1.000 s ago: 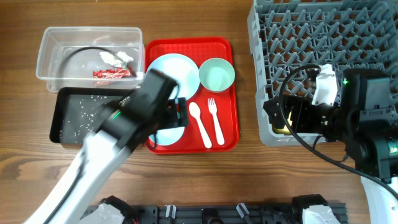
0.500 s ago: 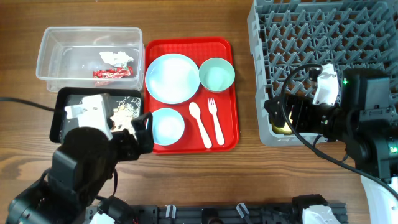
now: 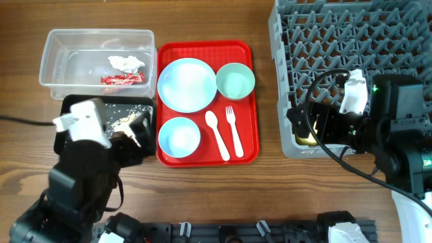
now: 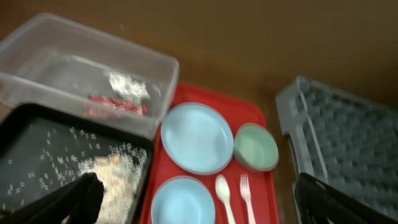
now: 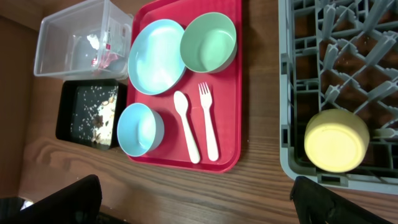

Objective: Sort waste into correct bins and load items into the dishwasher rack

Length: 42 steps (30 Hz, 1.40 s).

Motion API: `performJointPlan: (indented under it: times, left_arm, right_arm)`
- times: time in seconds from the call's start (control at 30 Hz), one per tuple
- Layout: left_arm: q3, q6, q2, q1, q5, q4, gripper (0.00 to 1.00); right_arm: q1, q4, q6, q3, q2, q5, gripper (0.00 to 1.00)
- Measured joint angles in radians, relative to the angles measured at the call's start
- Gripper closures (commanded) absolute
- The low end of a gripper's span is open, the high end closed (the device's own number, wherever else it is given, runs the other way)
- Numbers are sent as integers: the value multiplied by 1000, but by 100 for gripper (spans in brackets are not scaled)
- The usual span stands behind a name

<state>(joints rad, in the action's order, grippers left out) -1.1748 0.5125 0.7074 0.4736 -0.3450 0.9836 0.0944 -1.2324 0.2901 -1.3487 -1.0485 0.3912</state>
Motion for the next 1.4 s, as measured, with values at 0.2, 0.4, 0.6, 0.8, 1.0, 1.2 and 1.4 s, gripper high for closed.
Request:
performJointPlan:
  times: [0.2, 0.4, 0.6, 0.8, 1.0, 1.2, 1.4]
  left_arm:
    - [230, -95, -198, -246, 118, -241, 0]
    - [492, -135, -393, -365, 230, -427, 0]
    - [750, -146, -579, -423, 324, -588, 0]
    - [962, -153, -692, -431, 377, -698, 0]
    - [1073, -153, -693, -431, 397, -750, 0]
    - [1107, -153, -693, -431, 400, -784, 0]
    - [1108, -153, -693, -431, 400, -783, 0]
  right_arm:
    - [0, 0, 0, 0, 0, 0, 0]
    - [0, 2, 0, 0, 0, -4, 0]
    - [0, 3, 0, 0, 0, -3, 0]
    - [0, 5, 0, 1, 0, -4, 0]
    - [0, 5, 0, 1, 0, -4, 0]
    - [0, 5, 0, 1, 0, -4, 0]
    - [0, 5, 0, 1, 0, -4, 0]
